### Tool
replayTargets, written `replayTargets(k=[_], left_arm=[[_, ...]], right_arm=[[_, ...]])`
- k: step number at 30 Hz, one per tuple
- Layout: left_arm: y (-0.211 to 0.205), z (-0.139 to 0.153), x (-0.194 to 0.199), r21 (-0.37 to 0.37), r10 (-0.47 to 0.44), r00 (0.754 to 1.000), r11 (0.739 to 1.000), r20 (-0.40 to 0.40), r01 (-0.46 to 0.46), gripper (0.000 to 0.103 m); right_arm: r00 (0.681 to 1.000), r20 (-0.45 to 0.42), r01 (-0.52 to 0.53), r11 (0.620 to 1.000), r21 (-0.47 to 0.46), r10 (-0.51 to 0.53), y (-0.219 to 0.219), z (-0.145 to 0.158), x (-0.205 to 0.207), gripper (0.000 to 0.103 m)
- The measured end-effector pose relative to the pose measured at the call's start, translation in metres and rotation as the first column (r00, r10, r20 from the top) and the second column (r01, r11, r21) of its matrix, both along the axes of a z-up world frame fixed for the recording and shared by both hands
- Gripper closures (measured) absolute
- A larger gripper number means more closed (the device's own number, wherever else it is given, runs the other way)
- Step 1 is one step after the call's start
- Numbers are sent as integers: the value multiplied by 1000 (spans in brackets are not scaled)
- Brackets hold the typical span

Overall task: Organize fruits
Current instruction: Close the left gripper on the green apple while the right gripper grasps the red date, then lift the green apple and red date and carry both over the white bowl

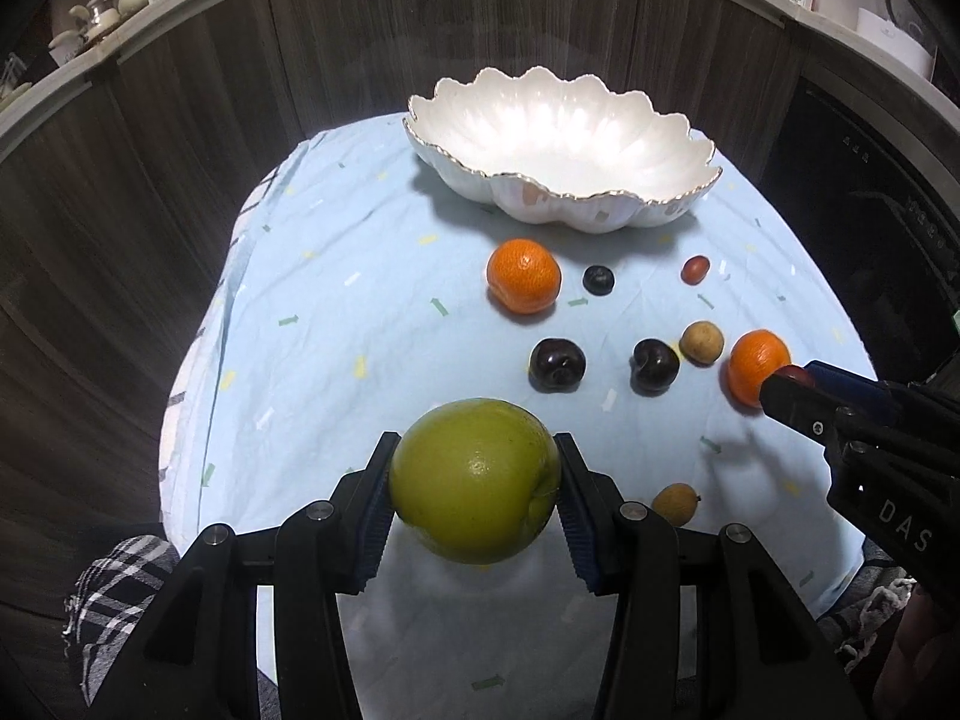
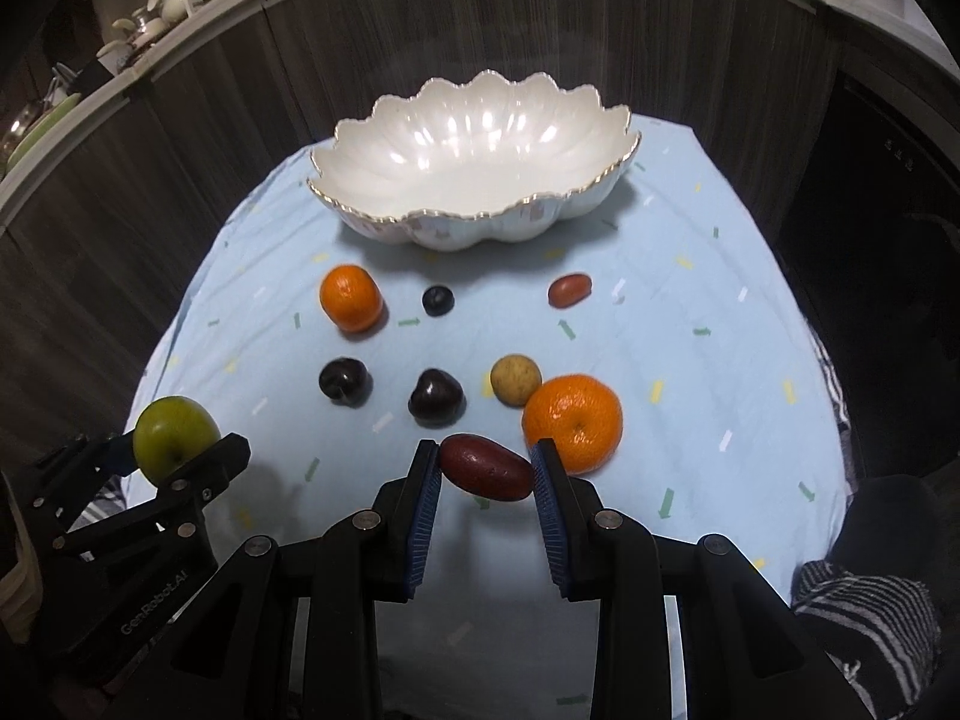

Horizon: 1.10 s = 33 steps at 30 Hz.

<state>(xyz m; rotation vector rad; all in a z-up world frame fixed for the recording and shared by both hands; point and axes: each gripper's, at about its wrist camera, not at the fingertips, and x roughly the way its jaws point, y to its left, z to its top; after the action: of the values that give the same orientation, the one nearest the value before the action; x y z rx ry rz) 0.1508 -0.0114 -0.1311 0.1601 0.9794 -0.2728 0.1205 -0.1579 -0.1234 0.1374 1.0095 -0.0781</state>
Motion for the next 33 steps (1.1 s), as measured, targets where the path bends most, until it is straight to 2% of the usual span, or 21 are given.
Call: replayTargets(k=[14,24,33], left_arm=[[-10,35,4,-31,2,999,1000,35,-1,55],[-19,58,26,-31,-1,997,1000,72,3,55],[-30,65,55,-30,-10,997,999,77,12,55]], right_arm=[[997,75,9,1000,-10,-8,-7,32,2,71],[994,109,3,1000,-19,-1,-18,54,21,71],[992,127,-3,999,-39,8,-29,63,46,71]])
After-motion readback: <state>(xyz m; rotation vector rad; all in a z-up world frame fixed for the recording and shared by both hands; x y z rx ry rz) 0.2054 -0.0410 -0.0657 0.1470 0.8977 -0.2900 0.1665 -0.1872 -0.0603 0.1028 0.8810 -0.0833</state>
